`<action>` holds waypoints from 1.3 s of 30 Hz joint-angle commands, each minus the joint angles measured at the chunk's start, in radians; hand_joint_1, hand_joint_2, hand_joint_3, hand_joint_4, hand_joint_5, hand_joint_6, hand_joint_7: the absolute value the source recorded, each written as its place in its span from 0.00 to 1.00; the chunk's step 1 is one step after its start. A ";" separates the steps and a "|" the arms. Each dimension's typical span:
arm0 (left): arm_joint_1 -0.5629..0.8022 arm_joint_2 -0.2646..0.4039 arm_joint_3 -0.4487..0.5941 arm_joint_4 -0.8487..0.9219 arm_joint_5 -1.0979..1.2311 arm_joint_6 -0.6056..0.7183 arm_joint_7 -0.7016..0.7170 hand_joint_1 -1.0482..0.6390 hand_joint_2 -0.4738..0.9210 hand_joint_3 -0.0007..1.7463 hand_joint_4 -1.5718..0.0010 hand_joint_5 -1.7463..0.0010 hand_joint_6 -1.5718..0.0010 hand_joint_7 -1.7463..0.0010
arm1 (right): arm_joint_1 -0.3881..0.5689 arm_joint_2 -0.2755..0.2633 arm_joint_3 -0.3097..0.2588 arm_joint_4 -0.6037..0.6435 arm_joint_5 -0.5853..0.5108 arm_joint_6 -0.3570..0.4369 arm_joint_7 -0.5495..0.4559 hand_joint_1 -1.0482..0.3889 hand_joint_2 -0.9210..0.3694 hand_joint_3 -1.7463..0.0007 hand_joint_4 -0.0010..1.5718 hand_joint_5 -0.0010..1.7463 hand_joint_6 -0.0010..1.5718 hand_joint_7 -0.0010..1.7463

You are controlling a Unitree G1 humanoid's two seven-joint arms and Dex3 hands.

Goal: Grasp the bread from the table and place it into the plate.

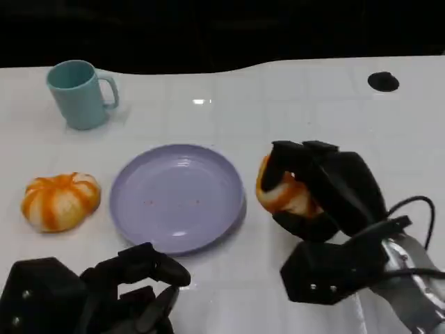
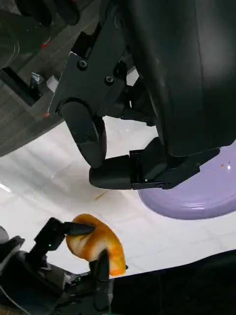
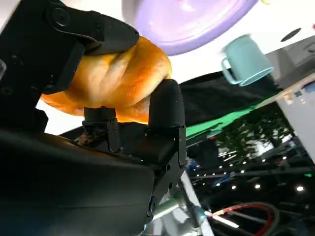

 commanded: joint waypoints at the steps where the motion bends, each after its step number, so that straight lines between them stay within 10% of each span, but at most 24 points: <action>1: 0.006 0.013 0.009 -0.004 -0.003 -0.004 -0.002 0.46 0.85 0.49 0.56 0.00 0.62 0.22 | -0.058 0.042 0.021 0.071 0.013 -0.009 0.004 0.68 0.55 0.16 0.65 1.00 0.51 0.98; 25: 0.025 0.009 -0.003 -0.010 0.002 -0.016 0.003 0.46 0.85 0.49 0.56 0.00 0.62 0.22 | -0.411 0.296 0.087 0.654 0.042 -0.083 -0.067 0.61 0.46 0.25 0.62 1.00 0.46 0.99; 31: 0.026 0.005 -0.011 -0.002 0.013 -0.032 0.008 0.47 0.86 0.48 0.57 0.00 0.62 0.23 | -0.451 0.337 0.074 0.724 0.076 -0.071 -0.042 0.60 0.37 0.40 0.51 1.00 0.50 0.66; 39: 0.028 0.002 -0.010 0.005 0.013 -0.044 0.007 0.46 0.86 0.48 0.56 0.00 0.61 0.23 | -0.491 0.316 0.154 0.718 0.020 0.057 0.108 0.43 0.02 0.88 0.17 0.24 0.33 0.06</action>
